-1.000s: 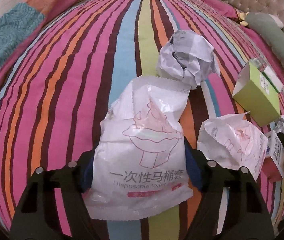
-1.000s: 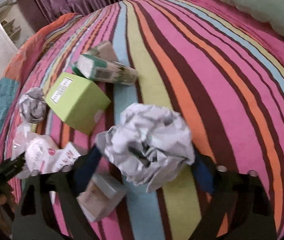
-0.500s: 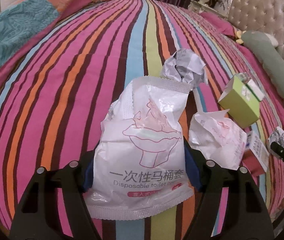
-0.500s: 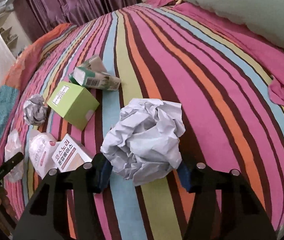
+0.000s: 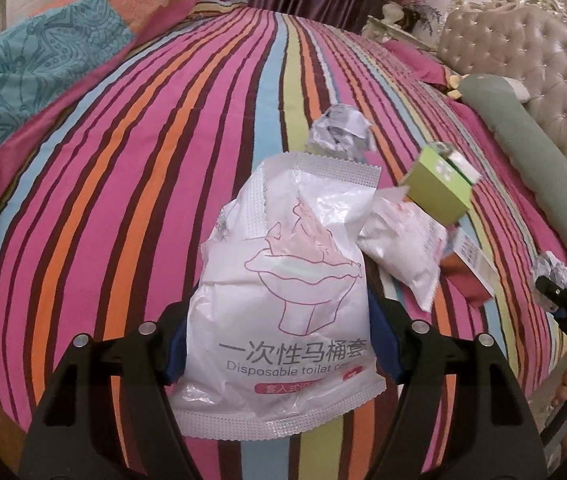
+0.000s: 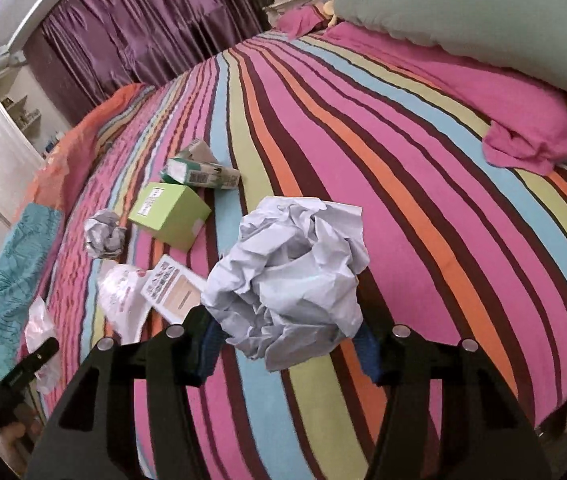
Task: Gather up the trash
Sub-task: 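Carry the packet and crumpled paper ball over the wastebasket with both tools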
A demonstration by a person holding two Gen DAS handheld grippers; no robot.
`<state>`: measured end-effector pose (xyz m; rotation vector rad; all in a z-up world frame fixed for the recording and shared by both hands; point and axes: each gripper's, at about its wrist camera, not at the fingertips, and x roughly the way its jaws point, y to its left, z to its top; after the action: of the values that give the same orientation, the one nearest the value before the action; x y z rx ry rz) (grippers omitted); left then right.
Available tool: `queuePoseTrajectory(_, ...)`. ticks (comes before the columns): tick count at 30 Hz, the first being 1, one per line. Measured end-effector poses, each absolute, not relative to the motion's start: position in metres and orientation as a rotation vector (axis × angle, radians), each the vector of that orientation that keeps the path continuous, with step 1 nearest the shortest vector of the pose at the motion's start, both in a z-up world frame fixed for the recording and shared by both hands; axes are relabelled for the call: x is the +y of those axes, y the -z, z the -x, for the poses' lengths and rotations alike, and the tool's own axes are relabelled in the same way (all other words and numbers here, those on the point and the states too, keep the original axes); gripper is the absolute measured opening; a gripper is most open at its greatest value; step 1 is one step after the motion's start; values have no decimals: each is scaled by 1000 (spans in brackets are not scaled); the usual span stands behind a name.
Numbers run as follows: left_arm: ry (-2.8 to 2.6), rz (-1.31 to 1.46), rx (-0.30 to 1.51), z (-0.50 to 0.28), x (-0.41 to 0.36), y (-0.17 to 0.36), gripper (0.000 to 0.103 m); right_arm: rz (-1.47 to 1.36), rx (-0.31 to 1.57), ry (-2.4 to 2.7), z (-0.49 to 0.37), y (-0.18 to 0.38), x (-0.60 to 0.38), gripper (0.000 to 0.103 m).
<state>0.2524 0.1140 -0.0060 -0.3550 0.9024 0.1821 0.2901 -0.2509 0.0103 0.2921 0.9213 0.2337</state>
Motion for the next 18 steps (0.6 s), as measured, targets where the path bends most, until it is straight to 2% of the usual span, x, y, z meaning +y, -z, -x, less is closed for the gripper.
queuePoseTrajectory(18,-79,333,881,-148,70,-2,70,-425,846,-304,-201,-29,-270,53)
